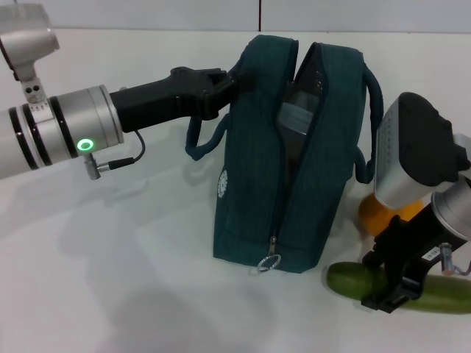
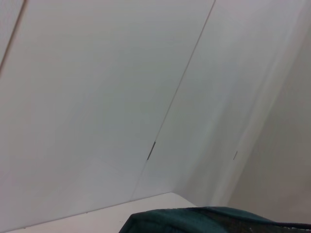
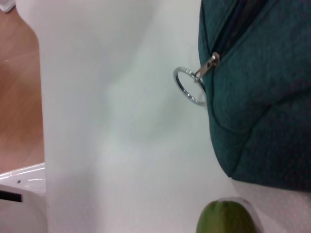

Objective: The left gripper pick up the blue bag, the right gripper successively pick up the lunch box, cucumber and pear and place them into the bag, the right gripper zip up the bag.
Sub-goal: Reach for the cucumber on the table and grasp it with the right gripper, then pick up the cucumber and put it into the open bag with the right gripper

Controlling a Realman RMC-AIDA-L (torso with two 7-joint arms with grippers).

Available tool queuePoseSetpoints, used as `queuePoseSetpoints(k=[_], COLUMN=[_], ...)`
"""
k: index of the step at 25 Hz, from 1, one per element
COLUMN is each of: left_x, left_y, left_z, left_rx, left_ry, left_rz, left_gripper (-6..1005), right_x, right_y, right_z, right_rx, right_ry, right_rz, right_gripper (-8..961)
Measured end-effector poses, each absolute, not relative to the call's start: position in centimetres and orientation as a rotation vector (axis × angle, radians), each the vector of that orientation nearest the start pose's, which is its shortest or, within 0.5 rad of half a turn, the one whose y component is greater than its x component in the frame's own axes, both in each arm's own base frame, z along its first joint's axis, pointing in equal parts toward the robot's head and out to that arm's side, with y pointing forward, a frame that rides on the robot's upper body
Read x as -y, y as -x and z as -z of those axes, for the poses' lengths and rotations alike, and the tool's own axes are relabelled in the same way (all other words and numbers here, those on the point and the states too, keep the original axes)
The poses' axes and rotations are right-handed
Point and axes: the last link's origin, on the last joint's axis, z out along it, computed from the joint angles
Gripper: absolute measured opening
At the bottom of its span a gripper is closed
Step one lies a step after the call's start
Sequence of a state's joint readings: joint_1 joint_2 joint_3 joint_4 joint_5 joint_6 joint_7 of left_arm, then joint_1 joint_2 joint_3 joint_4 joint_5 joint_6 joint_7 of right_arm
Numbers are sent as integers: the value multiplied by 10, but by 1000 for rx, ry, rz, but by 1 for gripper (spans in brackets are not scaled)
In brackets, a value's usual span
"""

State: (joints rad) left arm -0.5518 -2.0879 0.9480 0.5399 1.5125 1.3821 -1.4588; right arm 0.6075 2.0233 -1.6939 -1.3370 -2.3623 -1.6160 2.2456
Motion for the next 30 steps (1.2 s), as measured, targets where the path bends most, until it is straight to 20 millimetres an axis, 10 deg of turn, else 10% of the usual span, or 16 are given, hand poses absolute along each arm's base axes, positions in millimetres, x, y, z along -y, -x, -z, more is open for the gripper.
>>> queuePoseSetpoints(k=[14,30], left_x=[-356,-353], left_y=[222,221], left_z=[19,19], left_rx=[811,787], left_ry=[2515,2534], left_rz=[1066,1076], left_gripper=[43,43], right_x=[-314,-306], right_y=[-154,-147], right_z=[35,-72], right_rx=[-356,-269], right_ry=[3104,3153], right_rz=[573,-760], right_gripper=[583,623])
